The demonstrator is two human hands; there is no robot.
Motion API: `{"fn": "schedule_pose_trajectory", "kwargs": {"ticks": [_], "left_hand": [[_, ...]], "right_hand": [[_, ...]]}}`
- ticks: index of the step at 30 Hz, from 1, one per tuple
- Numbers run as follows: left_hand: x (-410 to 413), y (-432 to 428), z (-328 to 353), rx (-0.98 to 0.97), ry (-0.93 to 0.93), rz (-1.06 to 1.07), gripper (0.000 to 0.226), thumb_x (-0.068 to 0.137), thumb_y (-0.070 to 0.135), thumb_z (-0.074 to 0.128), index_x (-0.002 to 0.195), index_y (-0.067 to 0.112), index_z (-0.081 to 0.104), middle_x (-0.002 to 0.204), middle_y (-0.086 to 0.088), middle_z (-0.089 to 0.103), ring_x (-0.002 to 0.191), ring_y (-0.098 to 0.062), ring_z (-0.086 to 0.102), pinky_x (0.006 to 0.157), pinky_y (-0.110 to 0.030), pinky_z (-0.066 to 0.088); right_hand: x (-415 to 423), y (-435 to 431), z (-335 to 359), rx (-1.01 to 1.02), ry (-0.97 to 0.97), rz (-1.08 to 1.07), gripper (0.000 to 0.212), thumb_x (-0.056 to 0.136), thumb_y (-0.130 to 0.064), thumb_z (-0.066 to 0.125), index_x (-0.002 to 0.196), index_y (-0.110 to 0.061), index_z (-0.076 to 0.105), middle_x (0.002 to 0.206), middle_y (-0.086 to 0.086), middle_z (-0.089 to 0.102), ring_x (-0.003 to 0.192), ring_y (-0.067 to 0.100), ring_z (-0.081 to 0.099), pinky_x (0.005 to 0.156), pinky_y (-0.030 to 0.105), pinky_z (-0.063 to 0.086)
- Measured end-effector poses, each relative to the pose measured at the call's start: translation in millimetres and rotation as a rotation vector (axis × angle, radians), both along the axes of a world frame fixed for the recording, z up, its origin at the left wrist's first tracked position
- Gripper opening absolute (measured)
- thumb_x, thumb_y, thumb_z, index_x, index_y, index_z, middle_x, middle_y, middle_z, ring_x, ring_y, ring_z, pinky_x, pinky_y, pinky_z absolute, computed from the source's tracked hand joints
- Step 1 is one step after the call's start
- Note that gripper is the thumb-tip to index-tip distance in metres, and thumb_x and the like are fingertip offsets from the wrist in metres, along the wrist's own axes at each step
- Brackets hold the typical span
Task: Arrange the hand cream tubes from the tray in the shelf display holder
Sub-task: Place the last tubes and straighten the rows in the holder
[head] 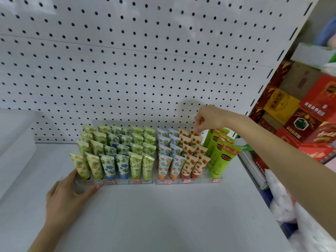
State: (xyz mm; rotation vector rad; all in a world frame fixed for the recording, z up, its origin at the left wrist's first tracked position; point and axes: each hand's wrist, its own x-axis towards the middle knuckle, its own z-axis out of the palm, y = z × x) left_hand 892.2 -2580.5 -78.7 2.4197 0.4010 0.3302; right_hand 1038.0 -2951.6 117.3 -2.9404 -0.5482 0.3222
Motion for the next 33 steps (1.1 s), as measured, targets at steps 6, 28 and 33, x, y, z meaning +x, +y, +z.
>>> {"fn": "schedule_pose_trajectory", "kwargs": {"ticks": [6,28,33], "left_hand": [[-2,-3,4,-0.014,-0.036,-0.002,0.065,0.061,0.066,0.059,0.114,0.029,0.057,0.099,0.001,0.064,0.106,-0.035,0.054,0.093,-0.047,0.038],[1,0,-1,0.039,-0.027,0.000,0.083,0.056,0.083,0.043,0.119,0.030,0.054,0.108,-0.003,0.067,0.108,-0.033,0.054,0.093,-0.048,0.039],[0,-1,1,0.050,-0.025,0.000,0.088,0.055,0.083,0.042,0.121,0.027,0.055,0.106,-0.007,0.067,0.106,-0.033,0.054,0.091,-0.047,0.038]], "right_hand": [[0,-3,-6,-0.118,0.060,0.022,0.019,0.077,-0.028,0.076,0.069,-0.012,0.069,0.052,-0.010,0.054,0.053,0.008,0.048,0.061,0.024,0.040],[5,-3,-10,-0.198,-0.024,0.034,0.020,0.081,-0.027,0.073,0.076,-0.008,0.072,0.050,-0.011,0.050,0.055,0.004,0.045,0.087,0.036,0.032],[9,6,-1,0.032,-0.112,0.040,0.011,0.083,-0.022,0.071,0.084,-0.011,0.073,0.059,-0.011,0.051,0.056,0.002,0.044,0.062,0.022,0.034]]}}
